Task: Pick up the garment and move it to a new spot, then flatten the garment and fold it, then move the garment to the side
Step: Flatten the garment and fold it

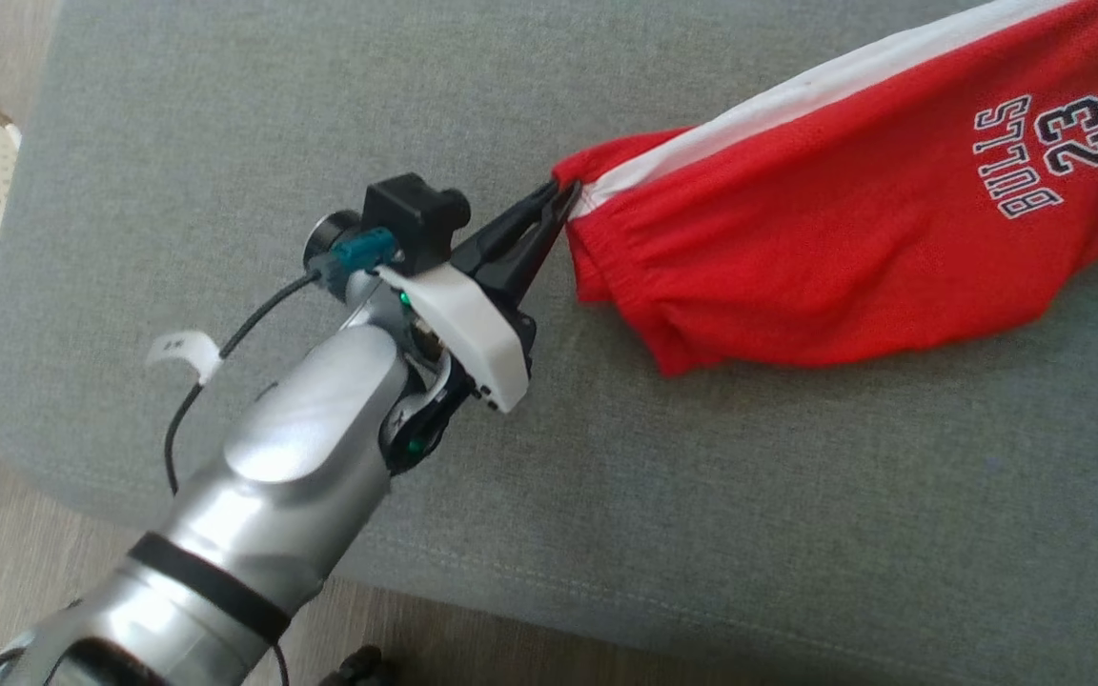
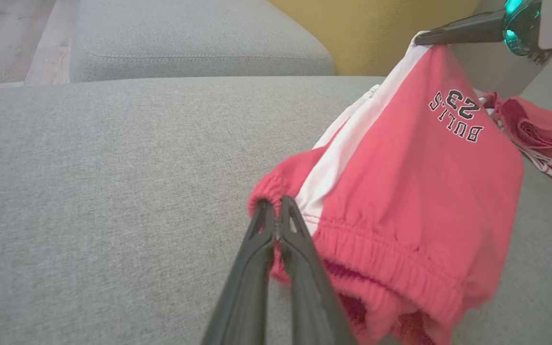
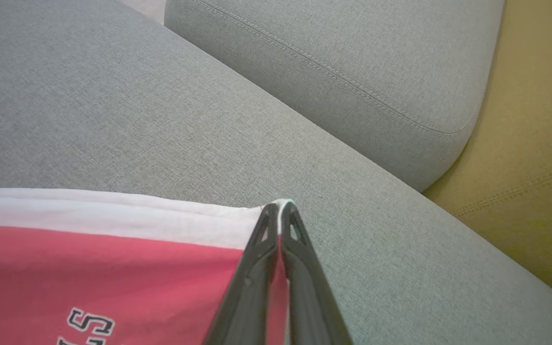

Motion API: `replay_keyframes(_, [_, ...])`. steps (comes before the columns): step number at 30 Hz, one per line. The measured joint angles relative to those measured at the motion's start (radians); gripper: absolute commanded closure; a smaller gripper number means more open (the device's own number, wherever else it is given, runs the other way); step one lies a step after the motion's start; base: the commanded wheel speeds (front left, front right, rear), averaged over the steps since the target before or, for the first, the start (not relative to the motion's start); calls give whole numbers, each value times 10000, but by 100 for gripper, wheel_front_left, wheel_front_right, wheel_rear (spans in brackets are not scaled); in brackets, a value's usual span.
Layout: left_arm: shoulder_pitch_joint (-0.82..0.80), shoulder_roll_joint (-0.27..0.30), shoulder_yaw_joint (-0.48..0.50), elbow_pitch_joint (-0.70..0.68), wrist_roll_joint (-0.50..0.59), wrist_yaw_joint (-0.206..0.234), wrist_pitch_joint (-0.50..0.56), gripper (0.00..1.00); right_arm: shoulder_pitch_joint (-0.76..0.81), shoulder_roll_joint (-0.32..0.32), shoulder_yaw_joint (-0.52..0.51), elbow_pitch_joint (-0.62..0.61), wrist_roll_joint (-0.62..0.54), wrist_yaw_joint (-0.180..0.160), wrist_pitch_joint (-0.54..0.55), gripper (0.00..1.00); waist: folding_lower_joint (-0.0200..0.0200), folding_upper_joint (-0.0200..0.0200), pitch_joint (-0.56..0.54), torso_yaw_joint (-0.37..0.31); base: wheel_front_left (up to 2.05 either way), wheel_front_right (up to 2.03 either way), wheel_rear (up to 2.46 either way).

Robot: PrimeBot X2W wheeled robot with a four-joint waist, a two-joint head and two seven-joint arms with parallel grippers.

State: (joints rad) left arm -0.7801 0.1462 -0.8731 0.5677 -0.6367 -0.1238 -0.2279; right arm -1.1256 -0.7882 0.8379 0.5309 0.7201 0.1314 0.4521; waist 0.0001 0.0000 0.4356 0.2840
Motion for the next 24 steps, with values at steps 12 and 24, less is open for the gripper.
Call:
replay_keyframes(12, [-478,-347,-159,940,-176,-8,-207,0,-350,345,633,1060,201,0,-1220,0,1,0,305,129,0,0,0])
replay_keyframes(24, [214,-380,1975,276,-257,550,-219,0,214,1256,-88,2171,259,0,-4347,0,-1,0,-516,-322,0,0,0])
